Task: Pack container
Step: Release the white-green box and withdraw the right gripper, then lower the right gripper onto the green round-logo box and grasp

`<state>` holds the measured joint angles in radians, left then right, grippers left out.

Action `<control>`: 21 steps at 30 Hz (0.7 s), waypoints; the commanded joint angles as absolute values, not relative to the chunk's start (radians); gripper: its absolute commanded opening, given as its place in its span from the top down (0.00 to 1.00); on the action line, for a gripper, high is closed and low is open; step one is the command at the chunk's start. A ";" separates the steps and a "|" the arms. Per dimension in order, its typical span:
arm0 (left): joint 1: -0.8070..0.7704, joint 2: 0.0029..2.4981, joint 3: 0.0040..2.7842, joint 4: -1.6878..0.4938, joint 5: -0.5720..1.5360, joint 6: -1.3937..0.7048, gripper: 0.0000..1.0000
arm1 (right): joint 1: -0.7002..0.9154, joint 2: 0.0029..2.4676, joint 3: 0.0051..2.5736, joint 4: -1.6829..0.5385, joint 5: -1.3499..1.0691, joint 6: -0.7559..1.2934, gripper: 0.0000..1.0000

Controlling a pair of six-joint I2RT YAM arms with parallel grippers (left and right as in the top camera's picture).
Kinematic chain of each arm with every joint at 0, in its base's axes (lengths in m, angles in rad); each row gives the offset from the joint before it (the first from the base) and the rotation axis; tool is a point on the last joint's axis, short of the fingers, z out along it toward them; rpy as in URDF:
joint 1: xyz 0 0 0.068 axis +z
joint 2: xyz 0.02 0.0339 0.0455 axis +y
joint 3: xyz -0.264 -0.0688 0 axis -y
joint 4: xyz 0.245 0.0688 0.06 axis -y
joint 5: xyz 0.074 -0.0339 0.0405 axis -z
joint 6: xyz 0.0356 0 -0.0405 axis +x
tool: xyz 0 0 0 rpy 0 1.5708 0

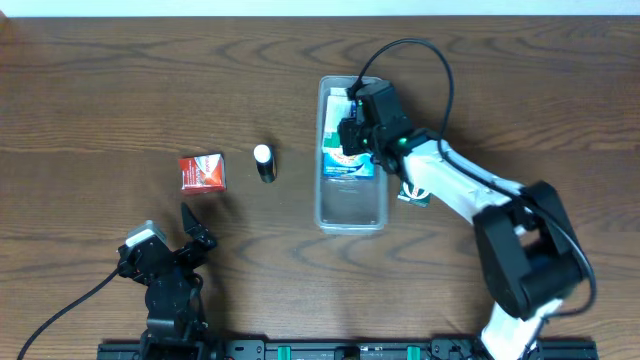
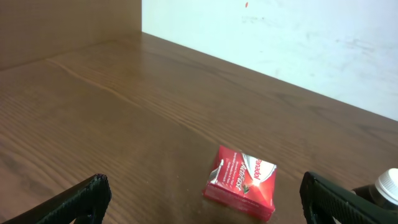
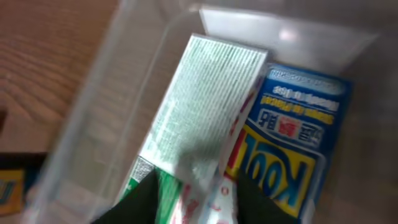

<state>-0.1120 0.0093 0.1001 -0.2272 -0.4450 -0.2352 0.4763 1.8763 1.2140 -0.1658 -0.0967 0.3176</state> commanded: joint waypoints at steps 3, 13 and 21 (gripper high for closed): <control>-0.107 0.004 0.076 -0.233 -0.457 -0.229 0.02 | 0.431 1.613 1.221 -0.284 -0.101 0.226 0.37; -0.107 0.004 0.076 -0.233 -0.457 -0.229 0.02 | 0.284 1.510 1.213 -0.688 -0.042 0.256 0.22; -0.107 0.004 0.076 -0.233 -0.457 -0.229 0.02 | 0.229 1.602 1.180 -0.859 -0.041 0.349 0.30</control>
